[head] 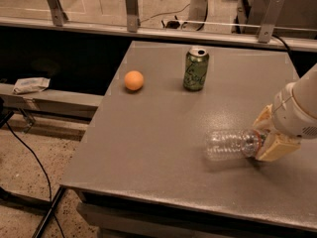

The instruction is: Move water bottle near green can

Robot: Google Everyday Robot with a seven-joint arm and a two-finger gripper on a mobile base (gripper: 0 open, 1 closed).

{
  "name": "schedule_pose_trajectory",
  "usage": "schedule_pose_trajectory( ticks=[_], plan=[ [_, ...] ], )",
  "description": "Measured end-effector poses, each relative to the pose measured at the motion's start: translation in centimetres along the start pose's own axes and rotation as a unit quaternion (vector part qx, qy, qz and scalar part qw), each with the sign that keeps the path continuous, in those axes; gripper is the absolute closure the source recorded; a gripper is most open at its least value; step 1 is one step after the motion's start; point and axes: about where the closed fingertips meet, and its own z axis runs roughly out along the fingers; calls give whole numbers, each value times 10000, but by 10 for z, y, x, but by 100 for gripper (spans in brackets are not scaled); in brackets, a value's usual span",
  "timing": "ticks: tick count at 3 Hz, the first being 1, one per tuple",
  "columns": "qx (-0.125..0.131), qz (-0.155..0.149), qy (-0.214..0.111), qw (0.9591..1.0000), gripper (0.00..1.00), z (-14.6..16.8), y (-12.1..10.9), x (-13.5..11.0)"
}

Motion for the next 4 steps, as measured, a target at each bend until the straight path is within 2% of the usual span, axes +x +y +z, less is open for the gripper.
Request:
schedule_pose_trajectory(
  ticks=[1, 2, 3, 4],
  plan=[
    [142, 157, 322, 9993, 100, -8, -43, 3],
    [633, 254, 934, 9933, 100, -22, -121, 6],
    [874, 258, 1116, 9896, 100, -24, -148, 5],
    [1061, 212, 1043, 9886, 82, -17, -164, -4]
  ],
)
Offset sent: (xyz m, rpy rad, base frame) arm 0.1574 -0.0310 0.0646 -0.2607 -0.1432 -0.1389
